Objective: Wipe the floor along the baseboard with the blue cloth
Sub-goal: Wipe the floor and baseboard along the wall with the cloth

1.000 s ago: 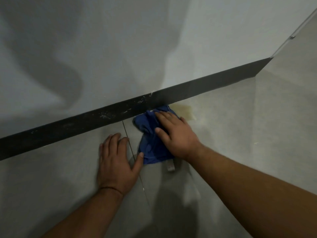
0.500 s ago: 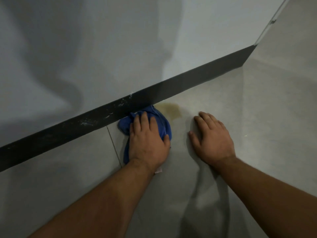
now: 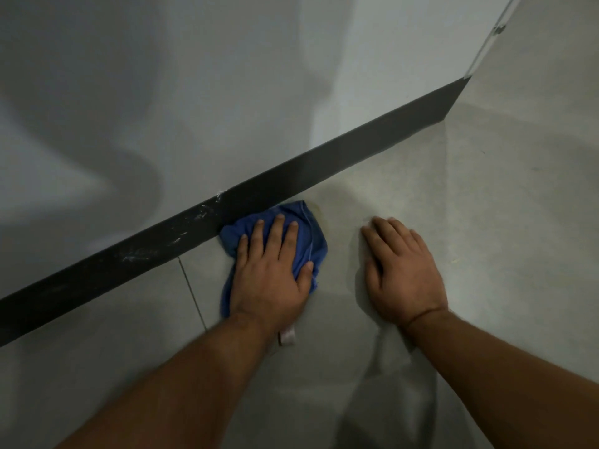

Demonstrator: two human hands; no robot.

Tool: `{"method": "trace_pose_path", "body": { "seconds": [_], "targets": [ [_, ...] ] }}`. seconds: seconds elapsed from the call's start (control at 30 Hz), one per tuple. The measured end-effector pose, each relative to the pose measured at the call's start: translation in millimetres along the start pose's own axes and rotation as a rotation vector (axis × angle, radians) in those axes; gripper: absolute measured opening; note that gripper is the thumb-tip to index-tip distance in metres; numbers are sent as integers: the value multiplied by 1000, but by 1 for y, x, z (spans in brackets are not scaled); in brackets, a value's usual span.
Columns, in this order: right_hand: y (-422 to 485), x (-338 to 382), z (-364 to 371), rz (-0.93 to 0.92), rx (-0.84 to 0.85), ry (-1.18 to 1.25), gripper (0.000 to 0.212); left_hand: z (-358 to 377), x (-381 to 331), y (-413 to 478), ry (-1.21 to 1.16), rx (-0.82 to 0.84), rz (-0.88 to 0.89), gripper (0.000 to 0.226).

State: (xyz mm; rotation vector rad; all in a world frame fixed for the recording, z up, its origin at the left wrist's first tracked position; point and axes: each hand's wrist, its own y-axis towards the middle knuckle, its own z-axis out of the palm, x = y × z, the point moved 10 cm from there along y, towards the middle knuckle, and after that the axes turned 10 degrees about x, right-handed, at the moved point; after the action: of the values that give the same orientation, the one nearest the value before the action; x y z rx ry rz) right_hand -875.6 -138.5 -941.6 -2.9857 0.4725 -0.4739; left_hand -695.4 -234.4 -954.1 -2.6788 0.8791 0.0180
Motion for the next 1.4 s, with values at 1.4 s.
{"method": "trace_pose_path", "body": {
  "seconds": [1.4],
  "targets": [
    [-11, -22, -9, 16, -111, 39, 46, -10, -34, 63, 110, 28, 133, 76]
  ]
}}
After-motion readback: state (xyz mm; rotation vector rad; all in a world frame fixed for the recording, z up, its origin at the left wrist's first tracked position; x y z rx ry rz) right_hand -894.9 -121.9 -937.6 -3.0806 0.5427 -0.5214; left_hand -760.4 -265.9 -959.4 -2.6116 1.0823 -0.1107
